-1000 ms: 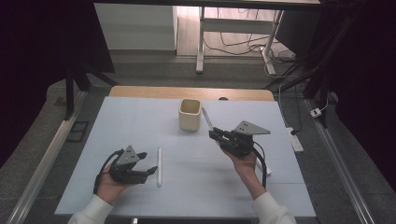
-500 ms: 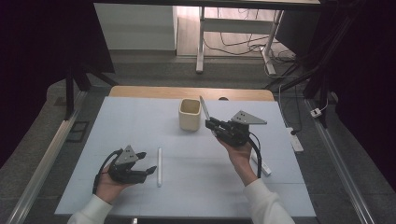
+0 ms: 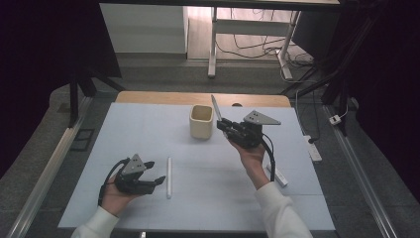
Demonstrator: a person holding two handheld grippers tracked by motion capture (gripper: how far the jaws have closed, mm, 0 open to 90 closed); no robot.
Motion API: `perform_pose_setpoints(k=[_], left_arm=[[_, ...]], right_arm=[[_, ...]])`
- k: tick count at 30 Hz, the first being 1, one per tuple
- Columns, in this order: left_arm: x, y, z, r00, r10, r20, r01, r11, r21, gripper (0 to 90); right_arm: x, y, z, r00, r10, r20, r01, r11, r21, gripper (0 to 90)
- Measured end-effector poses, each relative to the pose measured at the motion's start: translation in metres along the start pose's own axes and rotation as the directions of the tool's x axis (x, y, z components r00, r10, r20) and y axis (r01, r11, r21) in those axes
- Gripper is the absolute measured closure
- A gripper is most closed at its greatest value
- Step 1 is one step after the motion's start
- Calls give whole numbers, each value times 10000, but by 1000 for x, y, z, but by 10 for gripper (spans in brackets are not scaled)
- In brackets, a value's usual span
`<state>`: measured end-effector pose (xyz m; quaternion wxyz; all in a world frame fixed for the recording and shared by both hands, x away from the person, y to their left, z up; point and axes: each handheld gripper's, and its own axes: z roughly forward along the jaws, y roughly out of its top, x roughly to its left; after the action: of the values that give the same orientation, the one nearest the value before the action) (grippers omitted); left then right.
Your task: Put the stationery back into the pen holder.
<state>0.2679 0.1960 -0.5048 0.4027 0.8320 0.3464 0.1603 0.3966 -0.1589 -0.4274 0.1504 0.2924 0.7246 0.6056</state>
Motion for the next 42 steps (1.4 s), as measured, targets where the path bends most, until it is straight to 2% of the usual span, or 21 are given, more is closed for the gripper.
perform_pose_setpoints(k=[23, 42], left_arm=[[2, -1, 0, 10000, -4, -14, 4, 10000, 66, 320], [3, -1, 1, 10000, -21, -10, 21, 10000, 92, 320]], right_arm=[[-10, 8, 35, 9994, 331, 139, -331, 9995, 12, 766], [-19, 16, 52, 9983, 510, 283, -507, 9987, -110, 764]])
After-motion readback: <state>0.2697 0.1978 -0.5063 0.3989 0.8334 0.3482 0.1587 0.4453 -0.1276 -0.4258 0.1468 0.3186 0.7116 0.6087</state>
